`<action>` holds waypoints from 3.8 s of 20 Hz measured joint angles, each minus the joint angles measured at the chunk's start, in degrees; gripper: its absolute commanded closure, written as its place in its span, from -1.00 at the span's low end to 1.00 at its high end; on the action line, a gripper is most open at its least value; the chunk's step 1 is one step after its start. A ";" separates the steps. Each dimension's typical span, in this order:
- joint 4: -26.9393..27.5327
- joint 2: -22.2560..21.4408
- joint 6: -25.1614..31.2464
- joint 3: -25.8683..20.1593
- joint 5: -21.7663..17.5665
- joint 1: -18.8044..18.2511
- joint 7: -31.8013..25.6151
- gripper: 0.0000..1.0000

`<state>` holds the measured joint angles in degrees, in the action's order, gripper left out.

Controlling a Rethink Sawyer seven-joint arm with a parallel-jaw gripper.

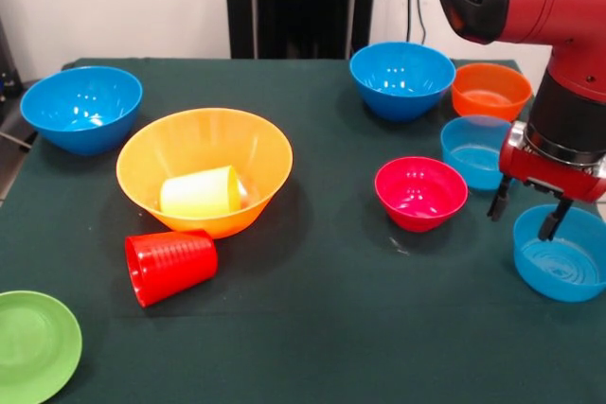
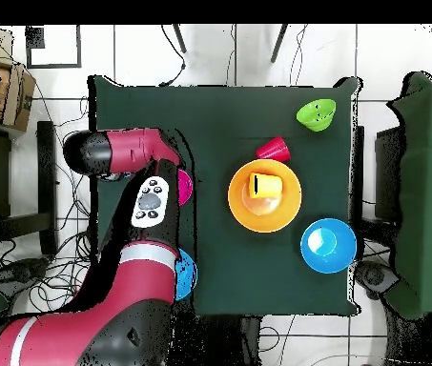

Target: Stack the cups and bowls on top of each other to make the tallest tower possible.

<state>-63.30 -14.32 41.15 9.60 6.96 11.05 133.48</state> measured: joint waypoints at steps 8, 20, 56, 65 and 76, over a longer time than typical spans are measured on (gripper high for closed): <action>-0.12 -2.01 0.00 -0.24 -2.67 -1.37 0.00 -1.00; 0.20 0.31 -0.05 -0.07 -7.36 -1.53 0.00 -1.00; -5.71 -3.94 -1.27 -1.88 -8.46 -2.17 0.00 -1.00; -15.20 -16.40 -1.24 -4.42 -8.50 -6.19 0.00 -1.00; -13.89 -17.46 -1.24 -4.39 -8.51 -4.77 0.00 -1.00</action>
<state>-77.19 -31.77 39.91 5.22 -1.55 6.28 133.48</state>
